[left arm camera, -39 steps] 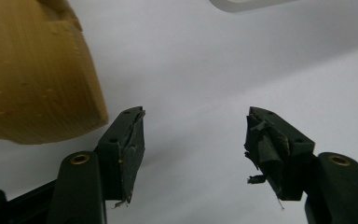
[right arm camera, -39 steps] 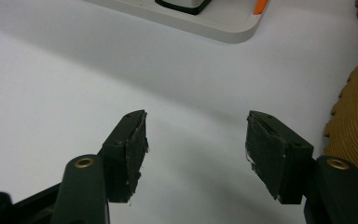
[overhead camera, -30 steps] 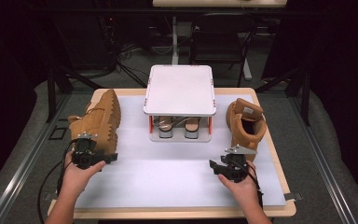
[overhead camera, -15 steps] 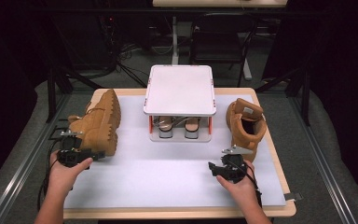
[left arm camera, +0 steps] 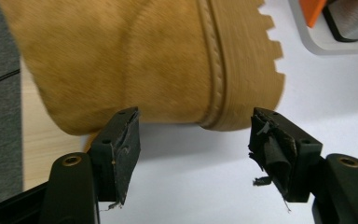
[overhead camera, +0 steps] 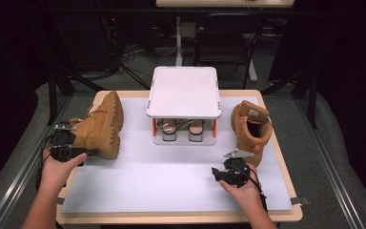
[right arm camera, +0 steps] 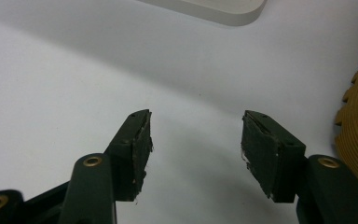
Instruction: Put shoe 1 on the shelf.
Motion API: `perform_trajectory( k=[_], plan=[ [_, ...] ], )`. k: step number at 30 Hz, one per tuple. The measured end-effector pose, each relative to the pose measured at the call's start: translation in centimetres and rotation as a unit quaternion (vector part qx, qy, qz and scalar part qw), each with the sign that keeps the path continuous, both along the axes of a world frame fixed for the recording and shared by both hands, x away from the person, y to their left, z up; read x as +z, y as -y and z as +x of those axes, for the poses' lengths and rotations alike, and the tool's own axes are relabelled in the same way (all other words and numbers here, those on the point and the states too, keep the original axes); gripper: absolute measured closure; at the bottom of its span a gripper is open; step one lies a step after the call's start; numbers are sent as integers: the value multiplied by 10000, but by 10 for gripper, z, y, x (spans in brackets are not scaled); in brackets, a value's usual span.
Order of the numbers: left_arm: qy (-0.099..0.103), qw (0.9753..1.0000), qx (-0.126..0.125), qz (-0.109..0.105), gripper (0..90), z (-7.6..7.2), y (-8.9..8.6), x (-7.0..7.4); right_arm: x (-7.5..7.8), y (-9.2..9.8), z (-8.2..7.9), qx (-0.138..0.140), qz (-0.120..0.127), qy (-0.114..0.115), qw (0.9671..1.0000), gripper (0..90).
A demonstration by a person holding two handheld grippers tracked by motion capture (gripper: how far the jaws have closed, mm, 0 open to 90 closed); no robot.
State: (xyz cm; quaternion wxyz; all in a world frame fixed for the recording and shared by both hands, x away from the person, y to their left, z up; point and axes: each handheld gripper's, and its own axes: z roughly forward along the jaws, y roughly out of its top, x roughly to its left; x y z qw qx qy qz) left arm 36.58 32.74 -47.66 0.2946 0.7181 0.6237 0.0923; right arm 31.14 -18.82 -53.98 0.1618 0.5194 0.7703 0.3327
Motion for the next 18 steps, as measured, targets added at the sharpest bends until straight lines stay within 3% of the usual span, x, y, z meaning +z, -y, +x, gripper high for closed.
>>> perform_trajectory(
  k=[10,18],
  plan=[
    [-158,9998,115,10,323,18,-13,11,-1,3,2,-83,87,-62,9999,426],
    [-325,9987,374,73,268,32,-22,16,-3,3,2,-75,95,-87,9999,424]
  ],
)
